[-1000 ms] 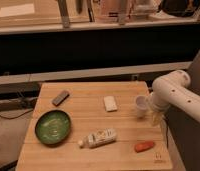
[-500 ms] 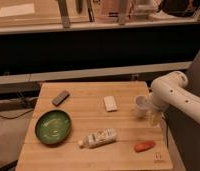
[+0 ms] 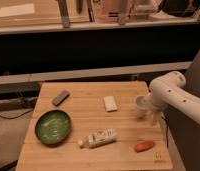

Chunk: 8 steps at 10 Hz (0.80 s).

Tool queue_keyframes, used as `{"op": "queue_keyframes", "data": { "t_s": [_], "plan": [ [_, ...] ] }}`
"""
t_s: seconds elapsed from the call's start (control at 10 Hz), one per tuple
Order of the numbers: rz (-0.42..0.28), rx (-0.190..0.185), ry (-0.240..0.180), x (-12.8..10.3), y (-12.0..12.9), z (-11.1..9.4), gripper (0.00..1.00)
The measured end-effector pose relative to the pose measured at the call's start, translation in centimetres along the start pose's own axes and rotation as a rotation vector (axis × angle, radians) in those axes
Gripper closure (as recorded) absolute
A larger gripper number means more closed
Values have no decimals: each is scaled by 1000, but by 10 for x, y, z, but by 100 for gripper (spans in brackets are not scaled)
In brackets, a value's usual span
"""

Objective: Pick up the ceramic cup

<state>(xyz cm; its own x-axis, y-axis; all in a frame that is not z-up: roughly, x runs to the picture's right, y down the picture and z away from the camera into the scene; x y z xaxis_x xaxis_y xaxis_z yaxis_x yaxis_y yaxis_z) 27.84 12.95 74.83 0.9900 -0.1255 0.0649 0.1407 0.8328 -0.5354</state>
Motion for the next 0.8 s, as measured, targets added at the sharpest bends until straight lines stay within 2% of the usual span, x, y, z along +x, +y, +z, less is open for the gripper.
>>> {"op": "queue_keyframes", "data": {
  "t_s": [0.8],
  "plan": [
    [-44,-5,-2,0,-5,6,20]
  ]
}}
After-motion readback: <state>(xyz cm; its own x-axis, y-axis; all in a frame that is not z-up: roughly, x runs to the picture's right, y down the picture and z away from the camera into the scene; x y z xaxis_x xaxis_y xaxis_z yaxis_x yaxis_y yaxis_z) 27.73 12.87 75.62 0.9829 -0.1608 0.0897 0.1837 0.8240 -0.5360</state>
